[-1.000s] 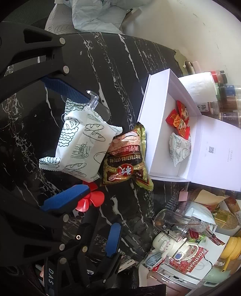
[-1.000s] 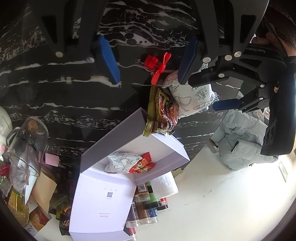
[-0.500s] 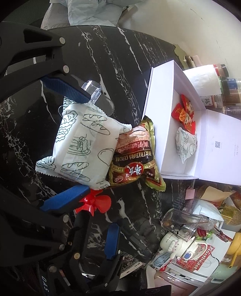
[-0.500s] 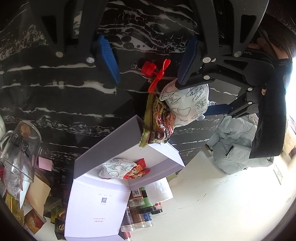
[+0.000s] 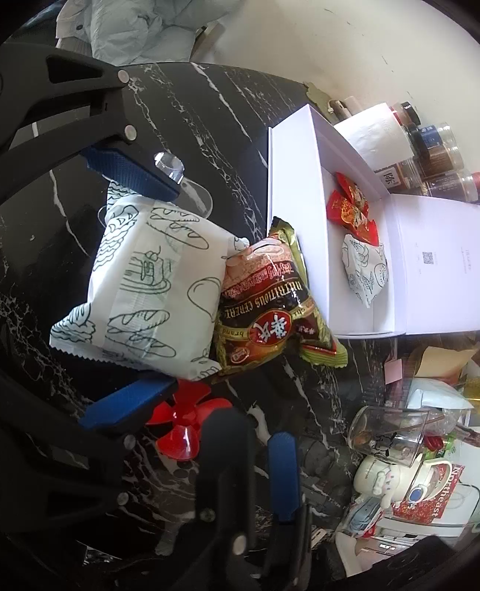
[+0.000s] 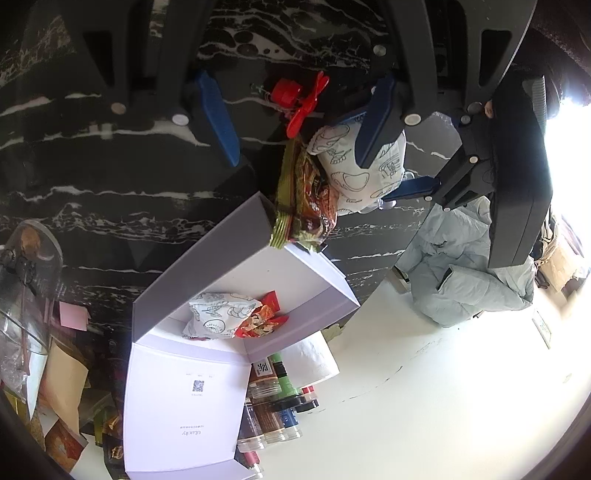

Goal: Organize objects
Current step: 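Grasp the white pastry bag with left gripper while right gripper grasps the brown snack bag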

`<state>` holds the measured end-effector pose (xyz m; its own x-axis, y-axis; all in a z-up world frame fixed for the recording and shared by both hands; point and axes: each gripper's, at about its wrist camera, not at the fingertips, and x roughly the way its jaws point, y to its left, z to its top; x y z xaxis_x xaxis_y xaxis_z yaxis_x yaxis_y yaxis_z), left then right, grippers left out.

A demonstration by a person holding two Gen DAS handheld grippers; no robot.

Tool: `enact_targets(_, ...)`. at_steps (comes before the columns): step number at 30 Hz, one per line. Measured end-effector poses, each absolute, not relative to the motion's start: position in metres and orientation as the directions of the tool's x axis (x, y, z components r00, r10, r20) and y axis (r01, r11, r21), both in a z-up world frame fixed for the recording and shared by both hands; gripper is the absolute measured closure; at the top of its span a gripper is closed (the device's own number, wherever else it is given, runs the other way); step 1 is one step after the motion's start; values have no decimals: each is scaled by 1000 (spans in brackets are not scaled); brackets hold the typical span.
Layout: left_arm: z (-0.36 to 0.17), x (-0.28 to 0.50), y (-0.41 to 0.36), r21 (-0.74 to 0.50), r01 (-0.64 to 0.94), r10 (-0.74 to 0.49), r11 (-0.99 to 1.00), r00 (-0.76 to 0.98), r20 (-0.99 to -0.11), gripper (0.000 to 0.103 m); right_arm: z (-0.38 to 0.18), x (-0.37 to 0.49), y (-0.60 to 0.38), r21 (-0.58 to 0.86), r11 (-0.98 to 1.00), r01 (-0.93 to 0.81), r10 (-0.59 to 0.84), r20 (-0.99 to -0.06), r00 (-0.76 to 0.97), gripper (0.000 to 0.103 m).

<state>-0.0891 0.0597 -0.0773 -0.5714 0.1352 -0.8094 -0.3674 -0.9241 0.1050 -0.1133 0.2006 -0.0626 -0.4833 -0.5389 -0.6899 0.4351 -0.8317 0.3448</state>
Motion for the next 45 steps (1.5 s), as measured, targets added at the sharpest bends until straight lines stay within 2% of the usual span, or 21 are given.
enact_targets(6,-72,-88,50,23,-389,211,-921,-547,-810,19,-76,-142,185,407,-788,463,-597,-691,-408,37)
enact_targets(15,-70,-87,31,-10,-363,215,-932,-530,-820,19,-89,-166,161,440,-763,474,-622,-699,-352,38)
enact_targets(16,-70,-88,29,-16,-358,216,-934,-529,-820,19,-90,-167,161,445,-762,471,-625,-697,-352,40)
enact_targets(17,-70,-89,26,-21,-350,217,-936,-529,-820,19,-90,-168,160,448,-760,470,-627,-695,-352,49)
enact_targets(18,-69,-90,24,-29,-342,218,-939,-530,-819,19,-90,-168,160,447,-761,471,-627,-694,-354,66)
enact_targets(19,-69,-90,22,-38,-336,222,-941,-530,-819,19,-90,-168,160,440,-764,472,-622,-697,-357,75)
enact_targets(20,-69,-90,20,-44,-331,225,-943,-530,-818,19,-90,-168,160,440,-764,472,-621,-698,-357,77)
enact_targets(31,-64,-84,16,-80,-318,247,-945,-529,-812,20,-69,-141,175,386,-798,463,-585,-679,-442,79)
enact_targets(45,-54,-49,32,-55,-370,263,-928,-541,-799,21,-48,-82,195,342,-820,459,-556,-665,-499,79)
